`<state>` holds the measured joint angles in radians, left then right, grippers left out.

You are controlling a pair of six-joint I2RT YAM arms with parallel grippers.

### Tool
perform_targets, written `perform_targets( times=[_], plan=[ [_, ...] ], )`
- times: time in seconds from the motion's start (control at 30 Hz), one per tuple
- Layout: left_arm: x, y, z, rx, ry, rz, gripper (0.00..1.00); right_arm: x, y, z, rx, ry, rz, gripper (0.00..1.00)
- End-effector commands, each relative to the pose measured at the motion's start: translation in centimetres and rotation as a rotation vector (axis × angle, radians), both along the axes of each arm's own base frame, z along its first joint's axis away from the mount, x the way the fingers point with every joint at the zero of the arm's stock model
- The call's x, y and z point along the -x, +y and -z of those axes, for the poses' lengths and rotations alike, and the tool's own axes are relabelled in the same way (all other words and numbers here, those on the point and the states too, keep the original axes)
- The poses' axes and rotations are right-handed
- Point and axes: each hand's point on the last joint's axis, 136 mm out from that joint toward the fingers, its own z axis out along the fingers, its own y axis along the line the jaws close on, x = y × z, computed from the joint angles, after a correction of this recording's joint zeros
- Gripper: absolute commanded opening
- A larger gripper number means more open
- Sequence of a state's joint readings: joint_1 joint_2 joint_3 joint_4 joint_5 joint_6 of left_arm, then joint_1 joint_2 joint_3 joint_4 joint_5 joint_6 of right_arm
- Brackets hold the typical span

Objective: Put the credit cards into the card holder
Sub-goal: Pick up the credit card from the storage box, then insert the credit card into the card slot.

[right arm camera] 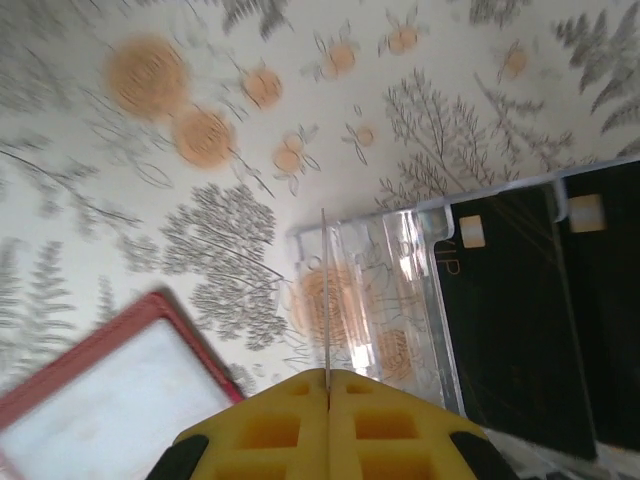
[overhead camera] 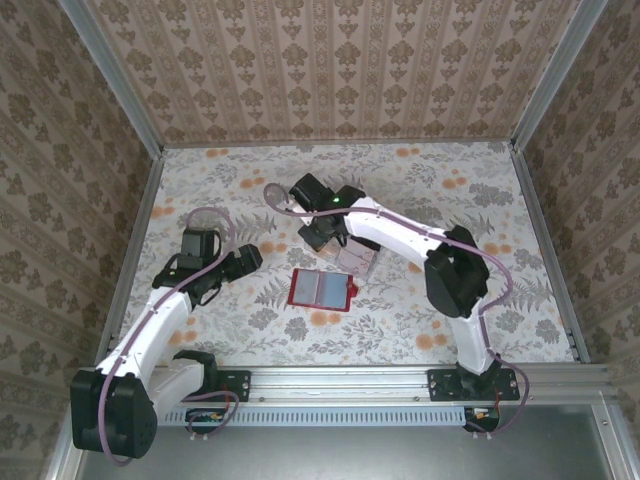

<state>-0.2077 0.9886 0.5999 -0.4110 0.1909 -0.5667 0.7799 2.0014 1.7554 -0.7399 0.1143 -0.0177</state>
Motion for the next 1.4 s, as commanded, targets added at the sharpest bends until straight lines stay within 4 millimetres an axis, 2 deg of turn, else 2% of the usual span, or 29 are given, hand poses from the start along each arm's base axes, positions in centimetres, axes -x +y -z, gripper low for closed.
perform_targets(
  times=[0.0,0.13,0.27,0.4,0.6,0.77,1.17,1.37],
  plan=[
    [0.3,-0.4,0.4,0.002,-0.006,0.033,1.00,2.5,0.9,-2.8,-0.206,0.061,0.127,0.00],
    [0.6,-0.9,0.4,-0.013,-0.019,0.051,1.00,4.1,0.5,-2.2,-0.432,0.128,0.339,0.00],
    [1.0,-1.6,0.5,-0.044,-0.032,0.081,1.00,5.9,-0.4,-0.3,-0.597,0.189,0.518,0.00],
    [1.4,-2.4,0.6,-0.106,-0.048,0.124,1.00,7.5,-1.4,1.6,-0.649,0.192,0.639,0.00],
    [1.7,-3.3,1.5,-0.168,-0.039,0.169,1.00,7.9,-1.7,3.8,-0.714,0.214,0.746,0.00],
    [1.9,-4.1,1.9,-0.184,-0.034,0.199,1.00,8.4,-2.0,5.9,-0.693,0.239,0.787,0.00],
    [1.9,-4.5,2.1,-0.224,-0.024,0.217,1.00,11.2,-5.2,10.0,-0.556,0.255,0.816,0.00],
    [2.3,-5.0,1.8,-0.243,-0.026,0.238,1.00,12.1,-7.2,10.7,-0.430,0.245,0.749,0.00]
  ],
)
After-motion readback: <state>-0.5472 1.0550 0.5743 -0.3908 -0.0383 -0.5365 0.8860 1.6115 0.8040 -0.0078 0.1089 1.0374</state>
